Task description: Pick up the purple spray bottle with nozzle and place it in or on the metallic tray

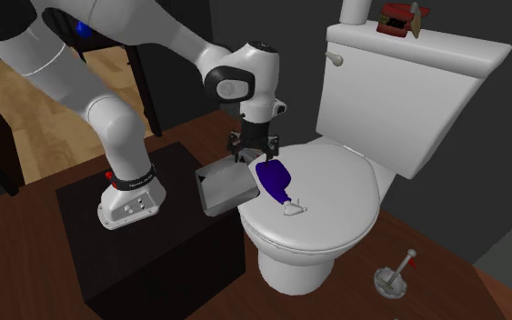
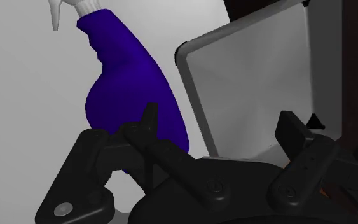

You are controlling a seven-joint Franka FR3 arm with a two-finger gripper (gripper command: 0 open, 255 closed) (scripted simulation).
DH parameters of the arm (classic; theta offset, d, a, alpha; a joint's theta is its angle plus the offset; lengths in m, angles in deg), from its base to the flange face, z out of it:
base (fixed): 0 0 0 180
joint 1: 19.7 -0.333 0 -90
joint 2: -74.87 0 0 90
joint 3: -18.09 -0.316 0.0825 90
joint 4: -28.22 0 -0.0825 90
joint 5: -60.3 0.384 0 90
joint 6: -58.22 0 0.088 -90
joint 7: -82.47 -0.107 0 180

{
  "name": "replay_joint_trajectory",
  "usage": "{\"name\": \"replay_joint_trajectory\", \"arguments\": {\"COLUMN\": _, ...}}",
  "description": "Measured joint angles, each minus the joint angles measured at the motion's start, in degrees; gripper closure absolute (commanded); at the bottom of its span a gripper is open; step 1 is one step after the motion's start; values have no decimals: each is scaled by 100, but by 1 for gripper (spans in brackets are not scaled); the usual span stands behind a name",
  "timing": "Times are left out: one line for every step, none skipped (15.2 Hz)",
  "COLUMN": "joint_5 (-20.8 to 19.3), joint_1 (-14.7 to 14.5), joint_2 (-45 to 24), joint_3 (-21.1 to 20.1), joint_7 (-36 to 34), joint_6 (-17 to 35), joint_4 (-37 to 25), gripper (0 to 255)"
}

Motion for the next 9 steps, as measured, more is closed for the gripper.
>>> {"name": "replay_joint_trajectory", "arguments": {"joint_5": 116, "joint_1": -179, "joint_2": -286, "joint_3": 236, "joint_7": 345, "joint_6": 150, "joint_4": -151, "gripper": 0}}
{"name": "replay_joint_trajectory", "arguments": {"joint_5": 281, "joint_1": -388, "joint_2": -592, "joint_3": 460, "joint_7": 691, "joint_6": 327, "joint_4": -273, "gripper": 0}}
{"name": "replay_joint_trajectory", "arguments": {"joint_5": 469, "joint_1": -573, "joint_2": -903, "joint_3": 716, "joint_7": 1085, "joint_6": 526, "joint_4": -358, "gripper": 0}}
{"name": "replay_joint_trajectory", "arguments": {"joint_5": 781, "joint_1": -837, "joint_2": -1309, "joint_3": 984, "joint_7": 1537, "joint_6": 724, "joint_4": -505, "gripper": 0}}
{"name": "replay_joint_trajectory", "arguments": {"joint_5": 1209, "joint_1": -1086, "joint_2": -1761, "joint_3": 1235, "joint_7": 2060, "joint_6": 922, "joint_4": -636, "gripper": 0}}
{"name": "replay_joint_trajectory", "arguments": {"joint_5": 1709, "joint_1": -1257, "joint_2": -2203, "joint_3": 1373, "joint_7": 2621, "joint_6": 1021, "joint_4": -796, "gripper": 0}}
{"name": "replay_joint_trajectory", "arguments": {"joint_5": 2254, "joint_1": -1293, "joint_2": -2660, "joint_3": 1422, "joint_7": 3228, "joint_6": 1125, "joint_4": -926, "gripper": 0}}
{"name": "replay_joint_trajectory", "arguments": {"joint_5": 2774, "joint_1": -1216, "joint_2": -3081, "joint_3": 1363, "joint_7": 3796, "joint_6": 1175, "joint_4": -1094, "gripper": 0}}
{"name": "replay_joint_trajectory", "arguments": {"joint_5": 3061, "joint_1": -1117, "joint_2": -3297, "joint_3": 1256, "joint_7": 4088, "joint_6": 1231, "joint_4": -1156, "gripper": 0}}
